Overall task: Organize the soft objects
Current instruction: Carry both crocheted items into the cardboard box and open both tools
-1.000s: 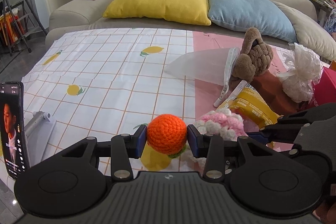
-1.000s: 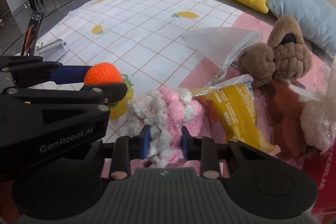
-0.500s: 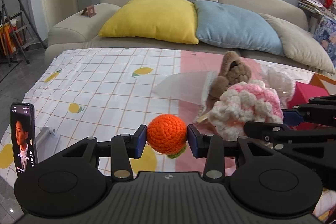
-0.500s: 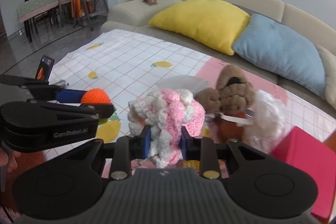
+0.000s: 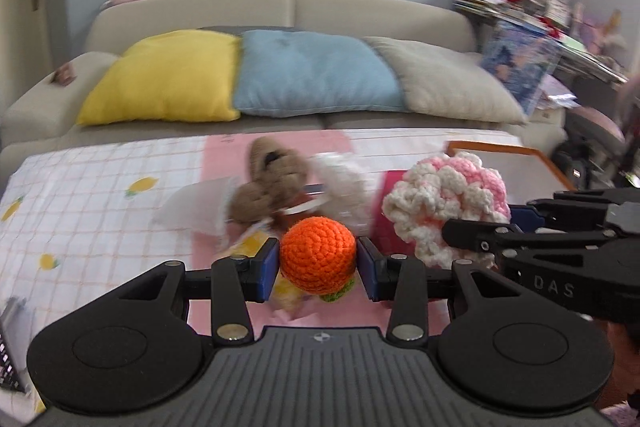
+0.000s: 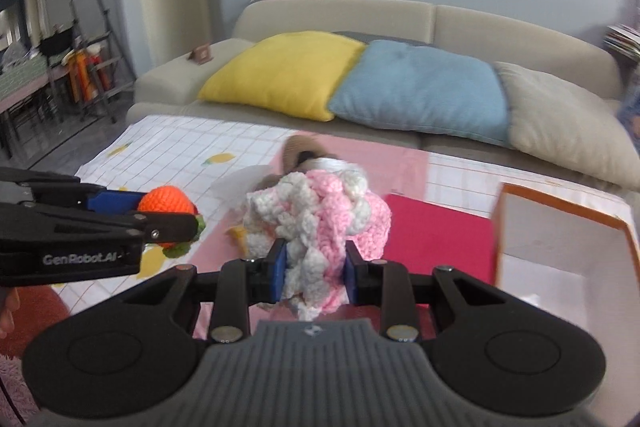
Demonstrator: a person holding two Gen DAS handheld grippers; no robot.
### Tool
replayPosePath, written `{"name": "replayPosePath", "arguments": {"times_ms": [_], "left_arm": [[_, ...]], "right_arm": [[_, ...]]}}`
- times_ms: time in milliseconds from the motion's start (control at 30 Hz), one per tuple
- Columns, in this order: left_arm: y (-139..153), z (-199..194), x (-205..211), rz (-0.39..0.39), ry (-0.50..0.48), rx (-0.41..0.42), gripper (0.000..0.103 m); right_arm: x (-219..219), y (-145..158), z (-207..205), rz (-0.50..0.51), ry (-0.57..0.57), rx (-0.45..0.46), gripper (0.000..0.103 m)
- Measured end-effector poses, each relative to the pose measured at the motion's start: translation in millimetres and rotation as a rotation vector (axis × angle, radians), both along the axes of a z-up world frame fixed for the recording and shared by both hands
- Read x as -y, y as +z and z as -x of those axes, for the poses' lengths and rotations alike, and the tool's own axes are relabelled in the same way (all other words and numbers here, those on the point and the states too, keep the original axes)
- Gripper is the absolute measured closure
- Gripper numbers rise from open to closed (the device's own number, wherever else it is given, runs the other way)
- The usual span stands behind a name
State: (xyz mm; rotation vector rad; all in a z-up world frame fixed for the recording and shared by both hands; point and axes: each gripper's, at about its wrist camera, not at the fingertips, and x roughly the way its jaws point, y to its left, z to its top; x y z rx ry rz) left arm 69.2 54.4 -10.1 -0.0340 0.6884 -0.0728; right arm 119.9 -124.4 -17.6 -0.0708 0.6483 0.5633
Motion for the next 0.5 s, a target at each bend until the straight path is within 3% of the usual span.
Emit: {"name": "replayPosePath", "arguments": {"times_ms": [233,500], "left_arm": [[15,-19,81,-0.049,-0.249,0.033,0.056],[9,-55,175,-0.142,-0.501,0.021,0.056]], "right_arm": [[87,-1,-10,-0.018,-0.216,-0.028,0.075],[167,-18,-29,0.058,-0.377,-0.039,0.074]]}}
